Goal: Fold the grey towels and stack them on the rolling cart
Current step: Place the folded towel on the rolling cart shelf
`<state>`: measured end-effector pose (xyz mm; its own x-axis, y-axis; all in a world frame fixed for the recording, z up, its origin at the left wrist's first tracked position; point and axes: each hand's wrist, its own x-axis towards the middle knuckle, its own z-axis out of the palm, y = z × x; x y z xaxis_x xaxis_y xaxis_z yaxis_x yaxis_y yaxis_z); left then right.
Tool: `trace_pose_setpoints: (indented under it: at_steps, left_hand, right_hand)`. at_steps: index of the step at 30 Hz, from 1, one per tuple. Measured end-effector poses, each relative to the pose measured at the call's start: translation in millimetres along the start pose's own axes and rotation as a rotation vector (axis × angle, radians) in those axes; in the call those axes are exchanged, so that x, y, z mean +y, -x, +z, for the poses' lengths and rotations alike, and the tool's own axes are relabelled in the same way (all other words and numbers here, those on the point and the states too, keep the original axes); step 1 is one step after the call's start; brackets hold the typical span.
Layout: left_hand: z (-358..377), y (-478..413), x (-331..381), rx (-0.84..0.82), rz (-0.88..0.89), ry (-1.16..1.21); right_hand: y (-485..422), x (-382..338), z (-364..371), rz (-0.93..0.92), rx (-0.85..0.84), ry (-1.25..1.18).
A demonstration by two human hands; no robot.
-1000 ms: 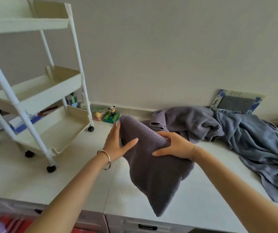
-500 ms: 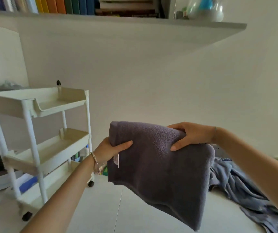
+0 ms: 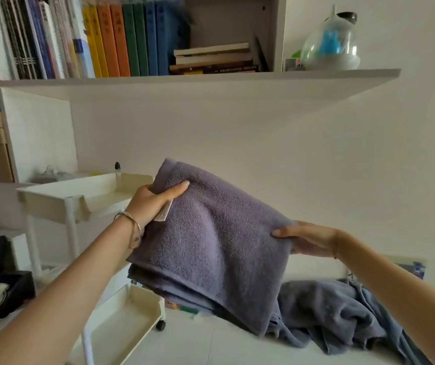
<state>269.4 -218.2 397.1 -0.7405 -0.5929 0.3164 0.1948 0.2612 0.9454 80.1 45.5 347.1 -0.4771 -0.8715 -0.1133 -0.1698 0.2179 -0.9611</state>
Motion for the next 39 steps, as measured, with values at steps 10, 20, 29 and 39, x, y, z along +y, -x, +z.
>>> trace_pose_setpoints:
  at_steps: [10,20,29,39]
  left_hand:
    - [-49,-42,14,0.289,-0.036,-0.065]
    - [-133,-70,37,0.422,-0.279,-0.191]
    - [-172,-85,62,0.431,-0.324,0.022]
    - [-197,-105,-2,0.639,-0.187,-0.321]
  right_hand:
    - [-113,-18,31,-0.069,-0.212,-0.051]
    - [-218,-152,21,-0.238,-0.186,-0.088]
    - [-311,-227,63,-0.271,-0.299,-0.179]
    - [-388,-187,89,-0.46,-0.041,0.014]
